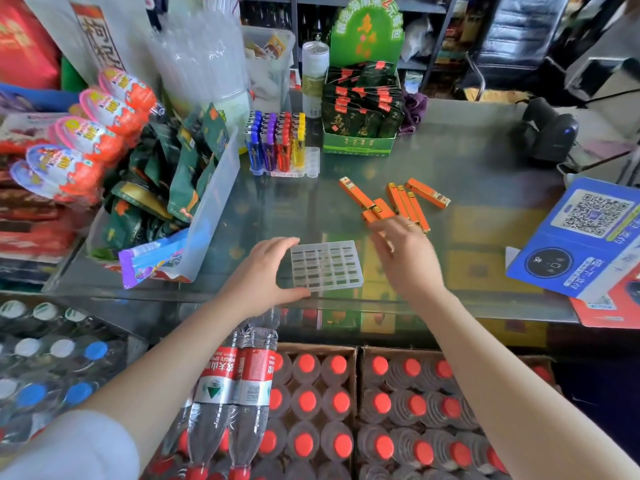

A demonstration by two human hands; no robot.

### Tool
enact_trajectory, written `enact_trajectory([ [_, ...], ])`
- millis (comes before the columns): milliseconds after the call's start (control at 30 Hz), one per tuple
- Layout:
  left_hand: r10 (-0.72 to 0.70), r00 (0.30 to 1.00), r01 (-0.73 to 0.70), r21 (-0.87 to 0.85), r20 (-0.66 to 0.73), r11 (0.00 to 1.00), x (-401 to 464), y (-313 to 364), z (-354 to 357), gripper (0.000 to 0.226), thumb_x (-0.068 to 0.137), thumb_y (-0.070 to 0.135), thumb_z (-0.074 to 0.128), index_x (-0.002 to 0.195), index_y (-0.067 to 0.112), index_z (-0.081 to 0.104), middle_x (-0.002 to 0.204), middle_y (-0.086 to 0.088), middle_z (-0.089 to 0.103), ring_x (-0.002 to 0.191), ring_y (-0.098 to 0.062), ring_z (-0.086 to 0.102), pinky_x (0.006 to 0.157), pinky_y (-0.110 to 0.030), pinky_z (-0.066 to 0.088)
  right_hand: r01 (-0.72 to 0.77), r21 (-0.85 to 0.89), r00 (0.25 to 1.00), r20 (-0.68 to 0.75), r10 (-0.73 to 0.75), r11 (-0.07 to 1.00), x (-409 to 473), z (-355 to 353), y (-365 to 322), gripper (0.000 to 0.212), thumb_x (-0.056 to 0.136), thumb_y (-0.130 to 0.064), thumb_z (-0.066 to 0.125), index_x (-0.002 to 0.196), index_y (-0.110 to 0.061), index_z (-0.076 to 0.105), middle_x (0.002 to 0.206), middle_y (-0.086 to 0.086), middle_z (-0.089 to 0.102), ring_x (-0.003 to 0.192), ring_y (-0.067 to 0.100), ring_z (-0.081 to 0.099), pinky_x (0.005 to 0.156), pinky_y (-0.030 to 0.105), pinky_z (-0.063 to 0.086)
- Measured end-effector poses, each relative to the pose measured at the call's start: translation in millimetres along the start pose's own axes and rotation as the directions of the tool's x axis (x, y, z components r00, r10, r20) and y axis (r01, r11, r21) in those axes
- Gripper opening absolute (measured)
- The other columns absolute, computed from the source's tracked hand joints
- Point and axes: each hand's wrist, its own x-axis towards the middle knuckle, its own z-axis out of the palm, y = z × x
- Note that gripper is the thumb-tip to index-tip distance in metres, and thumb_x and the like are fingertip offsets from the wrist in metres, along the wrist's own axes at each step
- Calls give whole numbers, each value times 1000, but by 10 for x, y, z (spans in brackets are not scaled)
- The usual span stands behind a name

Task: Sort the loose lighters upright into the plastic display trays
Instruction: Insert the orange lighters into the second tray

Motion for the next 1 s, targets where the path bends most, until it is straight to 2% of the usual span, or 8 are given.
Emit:
enact_trajectory([
  [100,38,999,-38,15,-16,999,38,-9,1,82,71,44,70,137,19,28,143,1,32,132,-12,22,107,-29,20,-226,-192,971,31,236,955,207,-59,215,24,89,-13,51,111,-9,59,116,14,57,107,34,50,76,40,48],
  [233,33,999,-33,14,-5,999,70,-38,-14,91,67,47,71,139,19,24,147,-2,25,136,-12,15,111,-32,18,-220,-327,947,155,282,919,347,-31,282,20,86,-15,52,102,-6,60,106,15,58,100,35,51,70,39,49],
  [400,-36,998,36,-7,59,999,93,-95,-19,102,61,52,74,142,20,20,152,-1,14,139,-10,7,112,-35,14,-268,-399,915,180,362,877,447,-12,176,16,85,-9,51,95,-2,61,92,16,55,85,38,54,63,35,42],
  [567,9,999,-7,-49,48,999,107,-125,23,94,61,51,74,137,17,30,148,4,26,138,-6,9,113,-33,13,-338,-465,847,228,480,818,449,-101,98,4,83,-4,49,84,-7,52,73,8,46,69,32,46,58,33,39],
  [667,27,999,-23,-83,40,996,83,-102,37,87,60,49,76,131,19,36,143,6,31,135,-4,15,111,-31,16,-332,-514,820,257,511,791,342,-133,143,9,81,-1,47,86,-5,54,76,10,50,67,32,49,57,33,41],
  [800,46,998,-53,-163,-44,985,5,-12,29,77,62,38,78,126,23,39,128,12,38,116,4,28,99,-20,23,-361,-338,869,217,445,869,208,-158,224,11,83,-7,49,87,-4,59,82,11,59,67,31,53,58,31,45],
  [900,70,994,-83,-183,-79,980,-13,-4,19,77,62,37,78,126,22,38,122,15,38,112,4,32,96,-19,27,-302,-64,938,158,308,951,146,-180,168,12,84,-12,59,94,-7,63,81,1,57,70,21,51,64,25,39],
  [1000,66,996,-73,-134,-55,988,19,-36,2,79,62,39,78,128,22,38,121,15,39,112,2,32,96,-20,26,-272,222,959,141,245,936,112,-135,15,7,82,-11,64,88,-11,61,78,-8,61,68,7,56,61,16,42],
])
